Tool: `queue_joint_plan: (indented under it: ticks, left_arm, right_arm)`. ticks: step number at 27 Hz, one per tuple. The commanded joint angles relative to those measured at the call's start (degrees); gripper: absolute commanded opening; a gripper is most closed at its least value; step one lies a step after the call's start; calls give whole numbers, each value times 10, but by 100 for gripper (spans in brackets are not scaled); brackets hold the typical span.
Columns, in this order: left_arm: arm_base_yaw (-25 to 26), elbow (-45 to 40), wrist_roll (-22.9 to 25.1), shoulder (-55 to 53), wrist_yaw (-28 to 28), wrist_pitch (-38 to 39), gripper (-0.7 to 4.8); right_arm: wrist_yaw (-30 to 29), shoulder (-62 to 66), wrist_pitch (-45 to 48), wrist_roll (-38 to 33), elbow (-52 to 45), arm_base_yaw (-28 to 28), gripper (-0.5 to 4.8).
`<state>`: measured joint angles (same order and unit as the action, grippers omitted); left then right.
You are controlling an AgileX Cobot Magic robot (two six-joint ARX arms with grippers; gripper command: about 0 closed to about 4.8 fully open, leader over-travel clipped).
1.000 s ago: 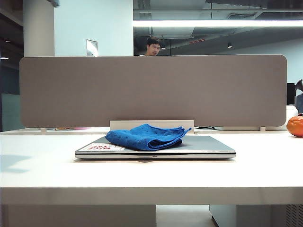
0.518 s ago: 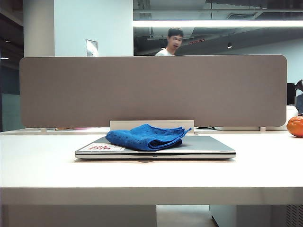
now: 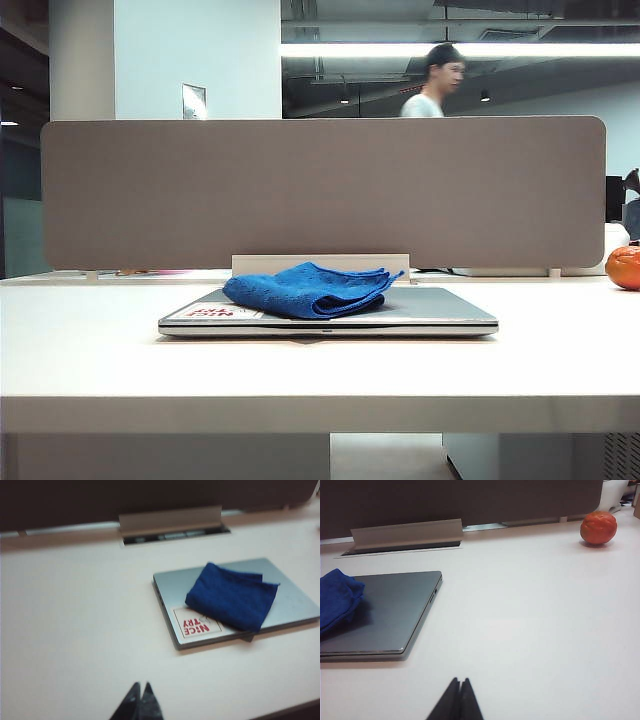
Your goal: Pick up the blue rag and put it over the laptop.
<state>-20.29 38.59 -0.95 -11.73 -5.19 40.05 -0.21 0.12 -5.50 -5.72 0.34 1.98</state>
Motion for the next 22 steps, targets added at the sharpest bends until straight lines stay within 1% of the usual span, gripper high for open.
queue_joint_plan:
  ticks: [1, 8, 15, 17, 19, 20, 22]
  left_arm:
    - [0, -6, 1, 33, -2, -3, -6]
    - [0, -6, 1, 55, 4, 51, -6]
    - [0, -6, 4, 55, -2, 26, -6]
    - [0, -7, 16, 55, -2, 17, -6]
    - [1, -32, 30, 55, -2, -30, -6]
    - [9, -59, 44, 55, -1, -73, -6]
    - [34, -93, 46, 55, 8, -124, -6]
  right_arm:
    - [2, -1, 8, 2, -3, 0, -5]
    - [2, -1, 7, 2, -3, 0, -5]
    - [2, -1, 7, 2, -3, 0, -5]
    - [2, -1, 7, 2, -3, 0, -5]
    - [2, -1, 7, 1, -3, 0, -5]
    - [2, -1, 7, 2, -3, 0, -5]
    - [2, -1, 7, 1, -3, 0, -5]
